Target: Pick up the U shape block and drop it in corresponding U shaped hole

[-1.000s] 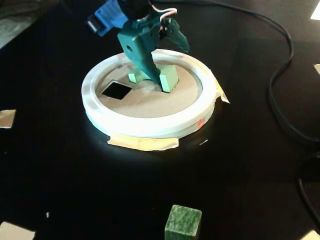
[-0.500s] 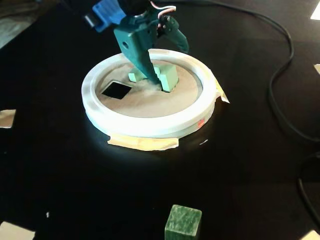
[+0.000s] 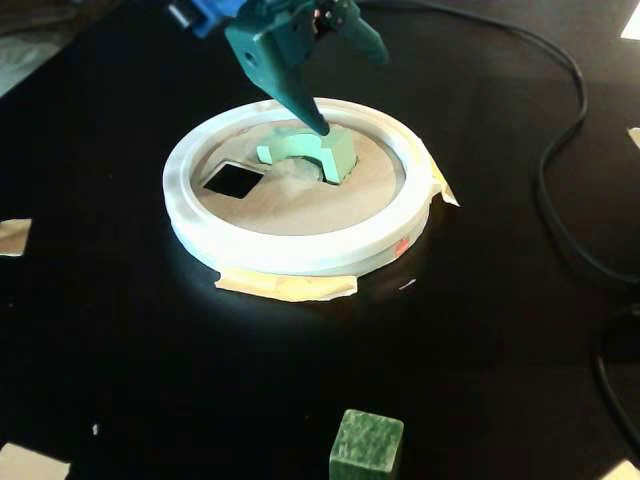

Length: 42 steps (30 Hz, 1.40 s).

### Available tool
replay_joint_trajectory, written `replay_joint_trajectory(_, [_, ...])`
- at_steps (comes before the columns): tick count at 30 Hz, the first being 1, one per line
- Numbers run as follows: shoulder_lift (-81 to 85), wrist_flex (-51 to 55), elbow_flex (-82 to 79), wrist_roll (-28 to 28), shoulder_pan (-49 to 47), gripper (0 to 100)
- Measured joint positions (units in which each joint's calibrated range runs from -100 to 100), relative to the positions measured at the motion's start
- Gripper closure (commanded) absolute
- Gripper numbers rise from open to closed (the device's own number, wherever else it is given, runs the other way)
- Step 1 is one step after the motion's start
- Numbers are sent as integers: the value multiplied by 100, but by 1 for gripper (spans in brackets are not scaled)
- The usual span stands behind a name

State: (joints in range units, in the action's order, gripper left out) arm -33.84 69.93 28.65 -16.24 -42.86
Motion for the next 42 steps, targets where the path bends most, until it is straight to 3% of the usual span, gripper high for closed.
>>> replay_joint_trajectory(25, [-990, -514, 98, 244, -390, 14])
replay_joint_trajectory(42, [-223, -58, 176, 254, -370, 14])
